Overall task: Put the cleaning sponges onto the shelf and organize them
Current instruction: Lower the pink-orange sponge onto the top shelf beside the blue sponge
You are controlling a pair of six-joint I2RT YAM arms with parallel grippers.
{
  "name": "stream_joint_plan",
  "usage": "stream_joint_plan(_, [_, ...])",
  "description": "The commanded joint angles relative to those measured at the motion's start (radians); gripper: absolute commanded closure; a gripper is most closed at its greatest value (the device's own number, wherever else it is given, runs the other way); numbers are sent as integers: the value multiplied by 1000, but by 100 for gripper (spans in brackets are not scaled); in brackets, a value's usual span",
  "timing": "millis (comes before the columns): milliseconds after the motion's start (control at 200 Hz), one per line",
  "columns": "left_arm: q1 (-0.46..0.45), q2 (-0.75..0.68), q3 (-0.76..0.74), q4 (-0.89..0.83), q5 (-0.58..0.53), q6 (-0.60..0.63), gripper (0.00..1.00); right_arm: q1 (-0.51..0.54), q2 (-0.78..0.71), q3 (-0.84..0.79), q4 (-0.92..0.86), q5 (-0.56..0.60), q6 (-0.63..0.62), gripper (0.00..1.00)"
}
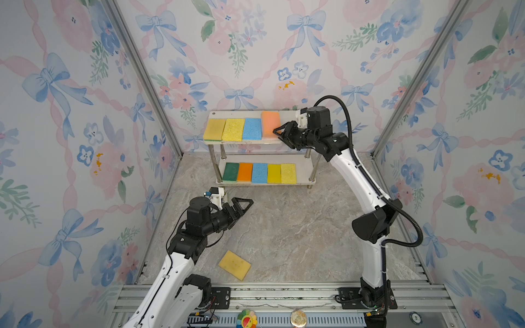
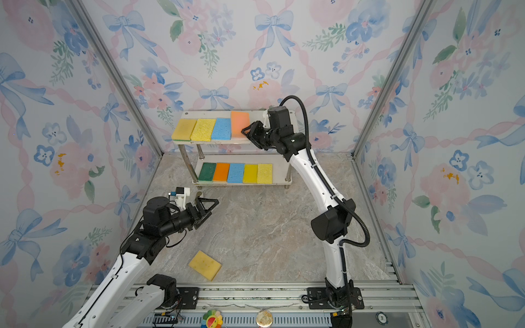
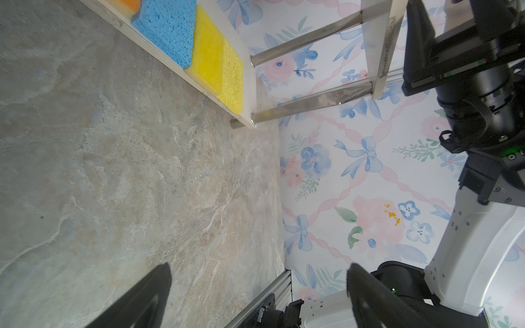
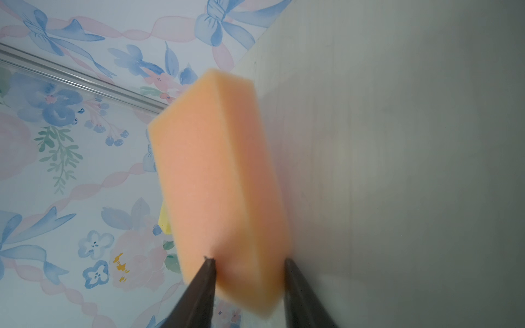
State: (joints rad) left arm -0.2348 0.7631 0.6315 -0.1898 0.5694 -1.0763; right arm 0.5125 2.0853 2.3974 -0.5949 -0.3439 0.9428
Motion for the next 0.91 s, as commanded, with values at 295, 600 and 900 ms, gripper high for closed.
stream_joint_plan(295, [11,1,5,-10,11,20,2,21,-102,-59,7,17,-12,51])
stream_joint_plan(600, [14,20,23,-10,9,26,2,-26,-114,-11,-100,-36,-218,44])
stream_joint_plan(900, [14,21,10,-10,16,24,2,-52,62,173,-163,-136,-292,44])
